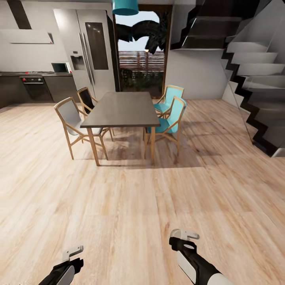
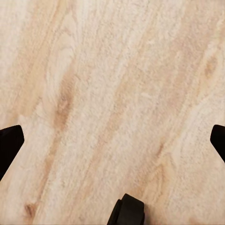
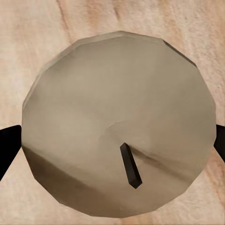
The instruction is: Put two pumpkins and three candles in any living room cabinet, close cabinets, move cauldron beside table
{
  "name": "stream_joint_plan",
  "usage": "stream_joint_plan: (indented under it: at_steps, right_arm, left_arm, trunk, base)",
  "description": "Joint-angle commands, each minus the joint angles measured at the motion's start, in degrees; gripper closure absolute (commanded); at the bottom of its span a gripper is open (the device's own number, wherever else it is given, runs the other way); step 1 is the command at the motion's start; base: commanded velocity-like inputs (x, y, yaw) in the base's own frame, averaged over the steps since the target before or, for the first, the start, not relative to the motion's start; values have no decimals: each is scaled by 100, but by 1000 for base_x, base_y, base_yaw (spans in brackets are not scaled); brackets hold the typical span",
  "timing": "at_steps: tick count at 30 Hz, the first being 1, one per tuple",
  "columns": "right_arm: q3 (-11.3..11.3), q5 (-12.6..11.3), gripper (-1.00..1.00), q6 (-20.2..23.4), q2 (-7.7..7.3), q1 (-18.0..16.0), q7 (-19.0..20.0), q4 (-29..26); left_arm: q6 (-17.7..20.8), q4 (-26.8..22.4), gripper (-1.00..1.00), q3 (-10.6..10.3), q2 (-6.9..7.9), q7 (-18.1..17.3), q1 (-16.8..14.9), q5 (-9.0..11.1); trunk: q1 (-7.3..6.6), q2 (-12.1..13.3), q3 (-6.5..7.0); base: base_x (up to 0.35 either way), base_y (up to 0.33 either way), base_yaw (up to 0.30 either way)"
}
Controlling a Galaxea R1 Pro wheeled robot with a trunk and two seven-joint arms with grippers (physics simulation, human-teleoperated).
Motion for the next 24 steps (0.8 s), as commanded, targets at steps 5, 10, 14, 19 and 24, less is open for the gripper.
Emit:
stream_joint_plan:
  at_steps: [5, 10, 14, 19, 24]
  right_arm:
    - [324, -33, 100, 15, -6, -4, -74, -14]
    - [364, -33, 100, 13, -6, -4, -74, -14]
    - [367, -33, 100, 13, -6, -4, -74, -14]
    - [368, -33, 100, 21, -2, -4, -74, -14]
    - [368, -33, 100, 22, -1, -4, -75, -14]
  left_arm:
    - [15, -11, -100, -44, 9, 52, -4, 45]
    - [15, -11, -100, -44, 9, 50, -4, 45]
    - [15, -11, -100, -44, 9, 50, -4, 45]
    - [15, -11, -100, -44, 9, 50, -4, 45]
    - [15, -11, -100, -44, 9, 50, -4, 45]
  trunk:
    - [0, -3, 33]
    - [0, -3, 69]
    - [0, -3, 95]
    - [0, -3, 124]
    - [0, -3, 151]
  base:
    - [0, 0, 191]
    - [0, 0, 207]
    - [0, 0, 229]
    - [0, 0, 240]
    - [0, 0, 243]
